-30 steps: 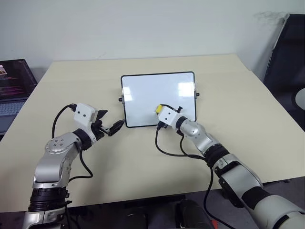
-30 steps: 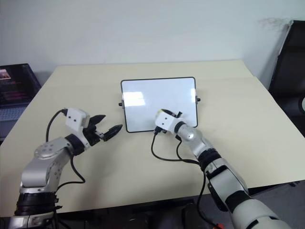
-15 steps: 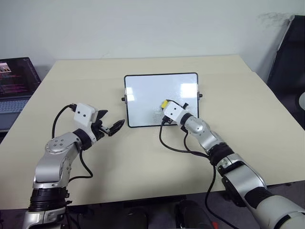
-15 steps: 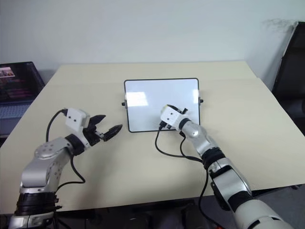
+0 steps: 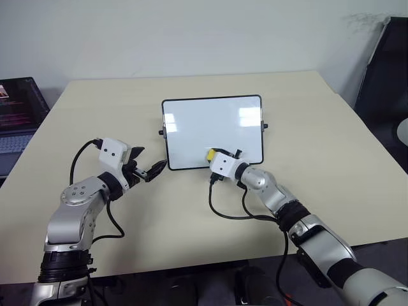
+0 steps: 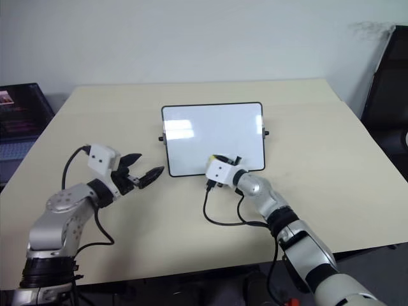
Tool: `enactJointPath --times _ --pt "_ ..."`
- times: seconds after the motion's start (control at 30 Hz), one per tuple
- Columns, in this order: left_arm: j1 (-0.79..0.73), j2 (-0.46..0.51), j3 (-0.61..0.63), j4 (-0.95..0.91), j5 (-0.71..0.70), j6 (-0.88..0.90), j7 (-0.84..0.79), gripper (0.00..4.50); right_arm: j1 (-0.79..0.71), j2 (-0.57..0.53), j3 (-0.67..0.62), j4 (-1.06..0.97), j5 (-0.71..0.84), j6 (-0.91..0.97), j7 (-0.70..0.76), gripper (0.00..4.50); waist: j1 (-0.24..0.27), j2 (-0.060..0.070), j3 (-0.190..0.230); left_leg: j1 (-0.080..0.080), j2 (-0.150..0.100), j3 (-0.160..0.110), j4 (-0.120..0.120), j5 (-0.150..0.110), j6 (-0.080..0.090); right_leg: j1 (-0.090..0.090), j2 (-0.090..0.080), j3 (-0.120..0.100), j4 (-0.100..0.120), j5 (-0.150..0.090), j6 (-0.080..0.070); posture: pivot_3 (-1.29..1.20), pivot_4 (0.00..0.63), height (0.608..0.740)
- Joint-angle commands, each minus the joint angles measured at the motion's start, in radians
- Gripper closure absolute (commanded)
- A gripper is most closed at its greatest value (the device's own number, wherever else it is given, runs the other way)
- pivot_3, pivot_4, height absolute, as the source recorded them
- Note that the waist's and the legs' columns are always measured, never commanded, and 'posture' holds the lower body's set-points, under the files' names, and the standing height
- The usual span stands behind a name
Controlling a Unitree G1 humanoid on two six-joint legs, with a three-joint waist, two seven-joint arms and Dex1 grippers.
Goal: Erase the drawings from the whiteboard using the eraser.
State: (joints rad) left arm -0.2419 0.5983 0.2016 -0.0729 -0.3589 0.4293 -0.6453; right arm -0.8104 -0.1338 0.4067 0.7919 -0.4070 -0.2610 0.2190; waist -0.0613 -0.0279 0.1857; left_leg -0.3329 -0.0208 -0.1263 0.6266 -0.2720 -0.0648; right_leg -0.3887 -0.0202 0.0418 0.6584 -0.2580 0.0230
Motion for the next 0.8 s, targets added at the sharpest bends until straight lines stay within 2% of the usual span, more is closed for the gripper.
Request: enactJointPath --times 0.03,0.17,0.23,0.3,0.4,0.5,0.57,0.8 --pt "-0.002 0.0 0.01 -0.04 -0.007 -0.016 0.0 0.0 -0.06 -0.031 -0.093 0.049 0.032 0.08 -0.068 3.09 0.002 0.001 0.001 0.0 0.0 0.0 0.0 0.0 0.0 0.0 0.0 0.0 0.0 0.0 0.0 0.0 0.15 0.74" --pt "-0.002 -0.004 0.01 -0.041 -0.007 -0.016 0.002 0.0 -0.111 -0.016 -0.132 0.061 0.069 0.081 -0.079 3.09 0.006 0.001 0.001 -0.006 0.0 -0.001 0.0 0.001 -0.001 -0.003 0.0 -0.003 -0.001 0.0 0.0 0.0 0.15 0.74" --pt "-0.002 -0.005 0.009 -0.041 -0.007 -0.016 0.003 0.0 -0.119 -0.005 -0.14 0.074 0.087 0.082 -0.053 3.09 0.005 0.001 0.001 -0.015 -0.001 0.0 0.0 0.001 -0.001 -0.013 0.0 -0.003 -0.001 0.004 0.006 0.0 0.15 0.74" --pt "-0.001 -0.005 0.01 -0.041 -0.006 -0.015 0.003 0.0 -0.11 0.008 -0.136 0.081 0.112 0.083 0.005 3.09 0.005 0.001 0.001 -0.022 0.0 0.0 0.0 0.001 -0.002 -0.02 0.0 -0.003 0.0 0.004 0.006 0.0 0.15 0.74" --pt "0.0 -0.006 0.012 -0.041 -0.006 -0.017 0.004 0.0 -0.05 0.025 -0.095 0.051 0.148 0.091 0.184 3.09 -0.001 0.001 0.001 -0.022 0.0 -0.001 0.0 0.001 -0.002 -0.02 0.0 -0.002 -0.001 0.004 0.006 0.0 0.15 0.74" --pt "-0.001 -0.006 0.011 -0.039 -0.005 -0.019 0.003 0.0 -0.016 0.018 -0.069 0.022 0.14 0.108 0.263 3.09 -0.005 0.001 0.001 -0.022 0.0 0.0 0.0 0.001 -0.002 -0.02 0.0 -0.002 -0.002 0.004 0.006 0.0 0.15 0.74" --pt "-0.004 -0.007 0.01 -0.035 -0.004 -0.021 0.002 0.0 -0.01 0.003 -0.045 0.01 0.101 0.1 0.249 3.09 -0.006 0.001 0.001 -0.022 0.0 0.0 0.0 0.001 -0.002 -0.02 0.0 -0.003 -0.001 0.004 0.007 0.0 0.15 0.74" --pt "-0.006 -0.005 0.012 -0.031 -0.003 -0.025 -0.001 0.0 -0.078 -0.019 -0.095 0.051 0.057 0.07 -0.018 3.09 0.003 0.001 0.002 -0.021 -0.001 -0.001 0.001 0.002 -0.004 -0.019 0.0 -0.004 0.0 0.005 0.006 0.0 0.15 0.74"
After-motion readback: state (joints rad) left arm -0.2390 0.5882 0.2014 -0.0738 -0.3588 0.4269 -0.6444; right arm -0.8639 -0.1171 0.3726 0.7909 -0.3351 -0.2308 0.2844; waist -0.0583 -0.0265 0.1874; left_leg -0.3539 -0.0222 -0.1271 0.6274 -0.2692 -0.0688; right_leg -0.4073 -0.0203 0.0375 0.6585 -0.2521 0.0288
